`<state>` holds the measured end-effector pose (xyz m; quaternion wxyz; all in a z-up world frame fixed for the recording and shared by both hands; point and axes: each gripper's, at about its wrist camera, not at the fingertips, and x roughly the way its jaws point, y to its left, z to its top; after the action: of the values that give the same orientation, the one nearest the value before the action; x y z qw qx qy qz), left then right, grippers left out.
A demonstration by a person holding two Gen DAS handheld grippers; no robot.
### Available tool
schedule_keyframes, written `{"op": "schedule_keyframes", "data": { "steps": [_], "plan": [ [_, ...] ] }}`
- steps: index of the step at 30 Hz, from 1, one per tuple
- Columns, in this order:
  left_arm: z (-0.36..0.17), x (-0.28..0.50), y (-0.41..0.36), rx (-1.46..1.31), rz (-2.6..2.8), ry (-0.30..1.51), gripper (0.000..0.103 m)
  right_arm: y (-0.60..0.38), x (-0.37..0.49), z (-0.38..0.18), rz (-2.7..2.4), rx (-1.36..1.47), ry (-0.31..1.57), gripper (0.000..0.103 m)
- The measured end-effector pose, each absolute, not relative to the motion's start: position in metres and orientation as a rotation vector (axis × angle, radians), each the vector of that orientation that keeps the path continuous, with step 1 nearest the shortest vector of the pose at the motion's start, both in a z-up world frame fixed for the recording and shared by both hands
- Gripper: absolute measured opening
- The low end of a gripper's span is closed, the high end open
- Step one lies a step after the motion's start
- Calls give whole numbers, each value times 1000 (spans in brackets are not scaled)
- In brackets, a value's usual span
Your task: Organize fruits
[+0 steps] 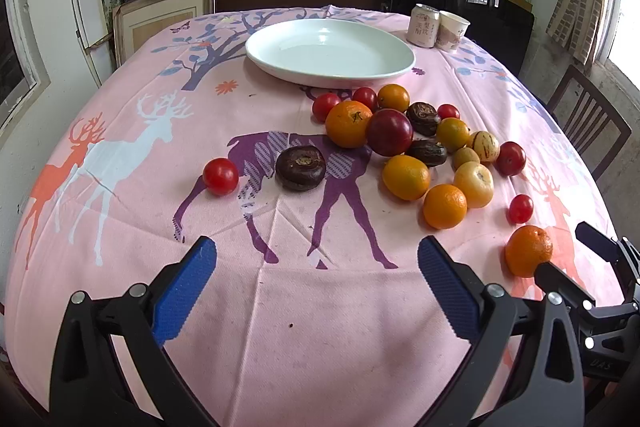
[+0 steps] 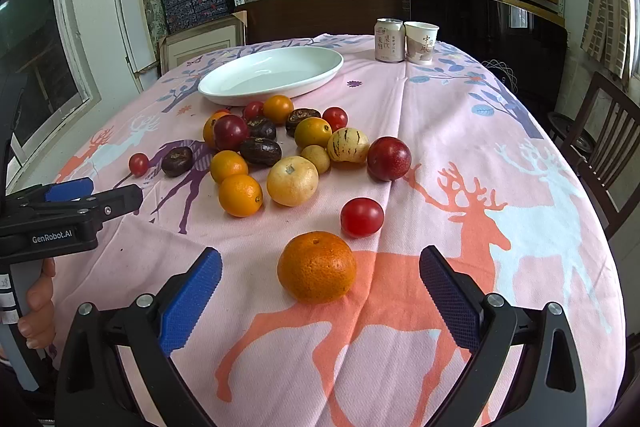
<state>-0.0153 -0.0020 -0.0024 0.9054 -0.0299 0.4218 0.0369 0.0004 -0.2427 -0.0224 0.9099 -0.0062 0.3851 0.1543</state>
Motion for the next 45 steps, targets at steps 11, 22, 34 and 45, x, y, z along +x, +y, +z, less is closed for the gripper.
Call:
{"op": "schedule_keyframes", "data": {
  "steps": [11,22,34,45],
  "plan": [
    [-3,-16,-2,-58,75,875,99,-241,0,-24,321,-13,797,100],
    [-3,-16,-3,-58,75,876,99,-241,0,-27,325,-11,800,100],
    [-3,-15,-3,-57,74,876,99,-241,1,-27,325,-10,801,100],
    [-8,-12,-1,-51,73,882,99,-240,1,-29,327,-14,803,100]
  ]
}}
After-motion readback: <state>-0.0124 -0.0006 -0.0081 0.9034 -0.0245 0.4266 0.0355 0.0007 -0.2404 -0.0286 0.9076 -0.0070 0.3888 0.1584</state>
